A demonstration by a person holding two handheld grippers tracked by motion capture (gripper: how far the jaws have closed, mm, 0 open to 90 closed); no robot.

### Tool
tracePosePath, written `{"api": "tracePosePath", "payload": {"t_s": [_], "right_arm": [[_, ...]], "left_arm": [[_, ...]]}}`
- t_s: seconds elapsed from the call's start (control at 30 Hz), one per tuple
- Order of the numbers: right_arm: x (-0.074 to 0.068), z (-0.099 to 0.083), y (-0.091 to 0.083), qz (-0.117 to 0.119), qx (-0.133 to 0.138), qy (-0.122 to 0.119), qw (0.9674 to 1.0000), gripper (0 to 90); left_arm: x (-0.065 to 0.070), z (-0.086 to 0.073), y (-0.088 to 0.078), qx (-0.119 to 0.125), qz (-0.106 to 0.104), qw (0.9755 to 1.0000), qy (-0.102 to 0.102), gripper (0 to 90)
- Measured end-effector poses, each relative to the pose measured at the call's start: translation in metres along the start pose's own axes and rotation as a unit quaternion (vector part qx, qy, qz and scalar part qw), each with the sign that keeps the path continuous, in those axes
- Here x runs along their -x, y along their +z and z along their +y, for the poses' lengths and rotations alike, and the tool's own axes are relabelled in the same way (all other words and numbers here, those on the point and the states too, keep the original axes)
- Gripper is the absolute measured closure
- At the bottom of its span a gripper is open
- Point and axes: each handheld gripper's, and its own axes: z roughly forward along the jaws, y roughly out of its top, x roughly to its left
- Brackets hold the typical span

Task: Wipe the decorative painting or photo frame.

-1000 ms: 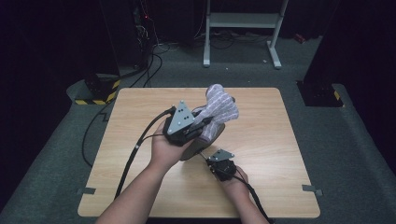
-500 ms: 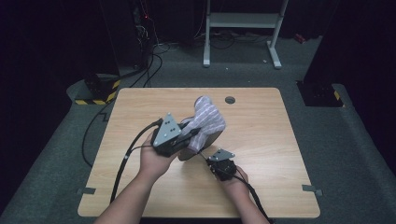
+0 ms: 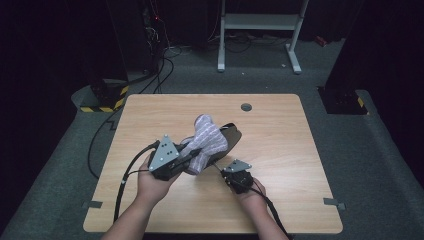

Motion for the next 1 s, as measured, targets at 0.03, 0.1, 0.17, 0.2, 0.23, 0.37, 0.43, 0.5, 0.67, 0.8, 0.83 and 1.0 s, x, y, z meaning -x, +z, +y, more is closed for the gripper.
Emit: {"api": "tracePosePath", "payload": {"t_s": [0.03, 0.1, 0.17, 0.2, 0.23, 0.37, 0.43, 0.5, 0.67, 0.8, 0.83, 1.0], "right_arm": [[0.000, 0.000, 0.000, 0.000, 0.000, -0.002, 1.0000, 89.0], [0.000, 0.000, 0.000, -0.001, 0.000, -0.004, 1.0000, 89.0], [0.000, 0.000, 0.000, 0.000, 0.000, -0.003, 1.0000, 89.0], [0.000, 0.000, 0.000, 0.000, 0.000, -0.002, 1.0000, 89.0], [-0.001, 0.000, 0.000, 0.000, 0.000, -0.002, 1.0000, 89.0], [-0.001, 0.000, 0.000, 0.001, -0.001, -0.001, 1.0000, 89.0], [-0.001, 0.000, 0.000, 0.001, 0.000, -0.003, 1.0000, 89.0], [-0.001, 0.000, 0.000, 0.000, -0.001, -0.003, 1.0000, 89.0], [-0.001, 0.000, 0.000, -0.001, 0.001, -0.006, 1.0000, 89.0], [0.000, 0.000, 0.000, 0.002, 0.000, -0.002, 1.0000, 89.0], [-0.001, 0.000, 0.000, 0.002, 0.000, -0.002, 1.0000, 89.0], [0.000, 0.000, 0.000, 0.003, 0.001, -0.004, 1.0000, 88.9]], "left_arm": [[0.000, 0.005, 0.004, 0.001, -0.001, 1.0000, 0.003, 74.5], [0.000, 0.011, 0.011, 0.001, -0.002, 1.0000, 0.005, 74.4], [0.000, 0.019, 0.020, 0.001, -0.004, 1.0000, 0.007, 74.4], [-0.001, 0.024, 0.025, 0.003, -0.007, 1.0000, 0.005, 74.5], [-0.002, 0.027, 0.028, 0.004, -0.008, 0.9999, 0.004, 74.4], [-0.002, 0.045, 0.043, 0.002, -0.014, 0.9998, 0.011, 74.4], [-0.002, 0.052, 0.050, 0.000, -0.016, 0.9998, 0.012, 74.3], [-0.002, 0.058, 0.057, -0.005, -0.018, 0.9997, 0.015, 74.2], [-0.002, 0.060, 0.060, -0.008, -0.020, 0.9997, 0.014, 73.9], [-0.004, 0.048, 0.047, 0.000, -0.020, 0.9997, 0.011, 73.9], [-0.004, 0.044, 0.042, 0.003, -0.019, 0.9998, 0.009, 73.9], [-0.006, 0.021, 0.020, 0.011, -0.018, 0.9998, 0.000, 73.9]]}}
